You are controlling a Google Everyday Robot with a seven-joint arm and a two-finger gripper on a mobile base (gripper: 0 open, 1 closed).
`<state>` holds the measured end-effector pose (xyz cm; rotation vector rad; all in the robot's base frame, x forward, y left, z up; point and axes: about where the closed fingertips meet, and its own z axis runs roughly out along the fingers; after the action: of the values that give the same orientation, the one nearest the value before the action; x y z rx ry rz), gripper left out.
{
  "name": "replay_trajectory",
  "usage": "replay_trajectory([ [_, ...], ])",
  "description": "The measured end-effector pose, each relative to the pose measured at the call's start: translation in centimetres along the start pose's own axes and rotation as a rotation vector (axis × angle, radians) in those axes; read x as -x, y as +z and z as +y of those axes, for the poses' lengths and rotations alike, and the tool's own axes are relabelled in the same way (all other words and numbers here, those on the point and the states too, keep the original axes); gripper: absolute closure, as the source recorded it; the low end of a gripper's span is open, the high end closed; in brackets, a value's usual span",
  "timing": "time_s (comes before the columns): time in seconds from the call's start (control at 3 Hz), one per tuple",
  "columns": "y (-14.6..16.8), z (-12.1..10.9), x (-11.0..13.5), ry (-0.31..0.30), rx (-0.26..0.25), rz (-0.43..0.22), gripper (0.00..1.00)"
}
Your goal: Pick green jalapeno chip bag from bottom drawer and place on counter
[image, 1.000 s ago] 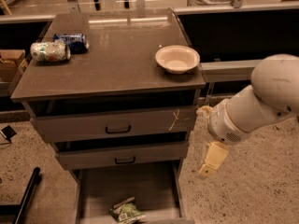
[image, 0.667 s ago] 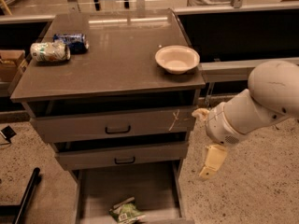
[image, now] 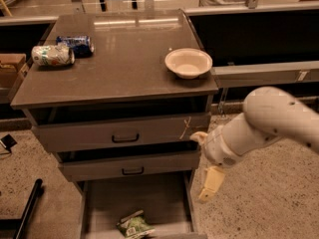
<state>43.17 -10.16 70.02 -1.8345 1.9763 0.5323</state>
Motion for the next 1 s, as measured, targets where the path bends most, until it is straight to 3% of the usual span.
replay_trajectory([
  [0.33, 10.8, 1.0, -1.2, -0.113, 0.092, -0.094, 0.00],
  [0.67, 16.7, 1.2, -2.0, -0.191, 0.092, -0.187, 0.00],
  [1.0, 17.3, 1.3, -2.6, -0.216, 0.080, -0.204, 0.00],
])
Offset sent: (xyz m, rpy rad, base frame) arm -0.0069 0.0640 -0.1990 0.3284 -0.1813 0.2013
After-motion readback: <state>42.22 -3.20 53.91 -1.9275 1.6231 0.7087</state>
